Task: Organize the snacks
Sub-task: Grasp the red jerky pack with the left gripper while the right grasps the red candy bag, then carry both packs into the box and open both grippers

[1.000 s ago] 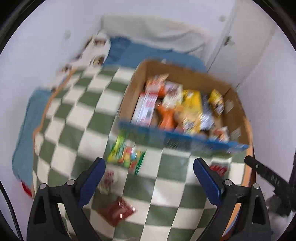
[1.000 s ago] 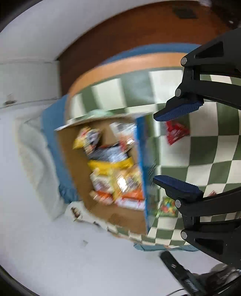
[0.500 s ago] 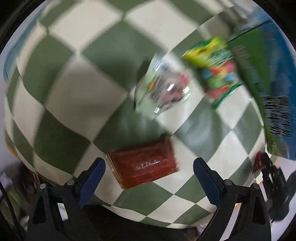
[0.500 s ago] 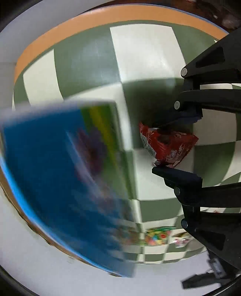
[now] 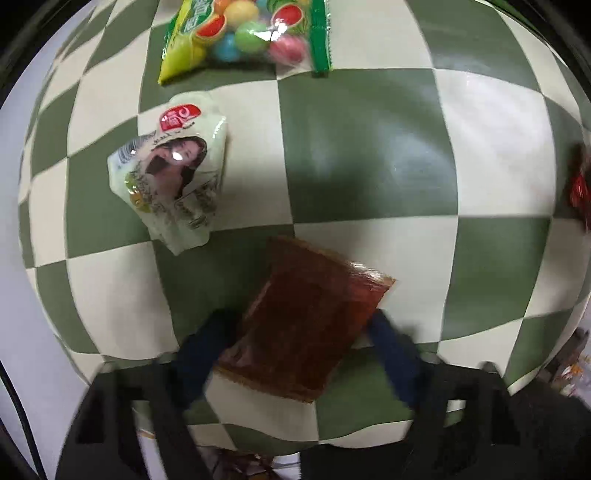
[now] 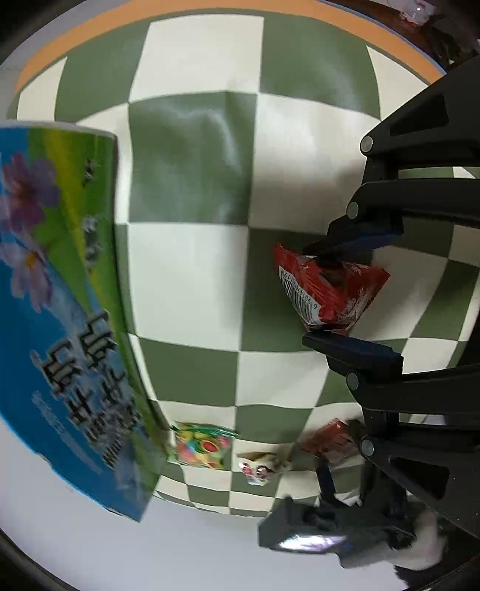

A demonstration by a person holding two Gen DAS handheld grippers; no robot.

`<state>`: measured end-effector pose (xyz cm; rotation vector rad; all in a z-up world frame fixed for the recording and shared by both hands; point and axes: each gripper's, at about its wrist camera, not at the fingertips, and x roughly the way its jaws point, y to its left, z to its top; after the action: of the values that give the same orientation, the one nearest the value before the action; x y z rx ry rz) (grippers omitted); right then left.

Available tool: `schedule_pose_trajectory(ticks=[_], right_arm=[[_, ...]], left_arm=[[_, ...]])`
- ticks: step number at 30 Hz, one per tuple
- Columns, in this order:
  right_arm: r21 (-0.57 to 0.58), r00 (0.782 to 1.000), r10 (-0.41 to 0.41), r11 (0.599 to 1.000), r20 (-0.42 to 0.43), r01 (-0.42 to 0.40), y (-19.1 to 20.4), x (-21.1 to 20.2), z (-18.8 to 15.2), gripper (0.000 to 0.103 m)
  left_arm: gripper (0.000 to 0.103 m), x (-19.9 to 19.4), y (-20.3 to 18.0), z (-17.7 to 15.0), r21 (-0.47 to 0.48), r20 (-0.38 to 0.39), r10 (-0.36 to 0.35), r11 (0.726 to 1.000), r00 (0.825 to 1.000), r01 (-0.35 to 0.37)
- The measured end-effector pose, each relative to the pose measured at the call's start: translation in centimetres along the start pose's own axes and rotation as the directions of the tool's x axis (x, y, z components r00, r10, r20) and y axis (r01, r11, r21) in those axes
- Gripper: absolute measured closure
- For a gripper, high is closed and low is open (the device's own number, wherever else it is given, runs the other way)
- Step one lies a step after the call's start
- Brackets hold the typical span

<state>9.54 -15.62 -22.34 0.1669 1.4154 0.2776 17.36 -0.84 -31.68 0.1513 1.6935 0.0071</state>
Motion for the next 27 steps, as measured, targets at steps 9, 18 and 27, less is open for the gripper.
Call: schedule_pose_trajectory(ticks=[9, 18, 27], right_arm=[[0.0, 1.0, 0.01, 1.0, -0.028, -0.01, 0.7, 0.6, -1.2, 0.06], [0.023, 1.0, -0.008, 1.0, -0.022, 0.009, 0.9, 1.1, -1.0, 0.06], [0.027, 1.0, -0.01, 1.0, 0.011, 0.01, 1.9, 1.0, -1.2, 0.063]], left_arm=[[0.045, -1.2, 1.7, 3.0, -0.353, 0.08, -0.286, 0.888, 0.955, 0.296], [0.027, -0.8, -1.3, 3.4, -0.212, 0.024, -0.272, 0.939, 0.962, 0.271], [0.049, -6.2, -4.5, 2.4, -0.136, 0.167, -0.212, 0.962, 0.963, 0.235]])
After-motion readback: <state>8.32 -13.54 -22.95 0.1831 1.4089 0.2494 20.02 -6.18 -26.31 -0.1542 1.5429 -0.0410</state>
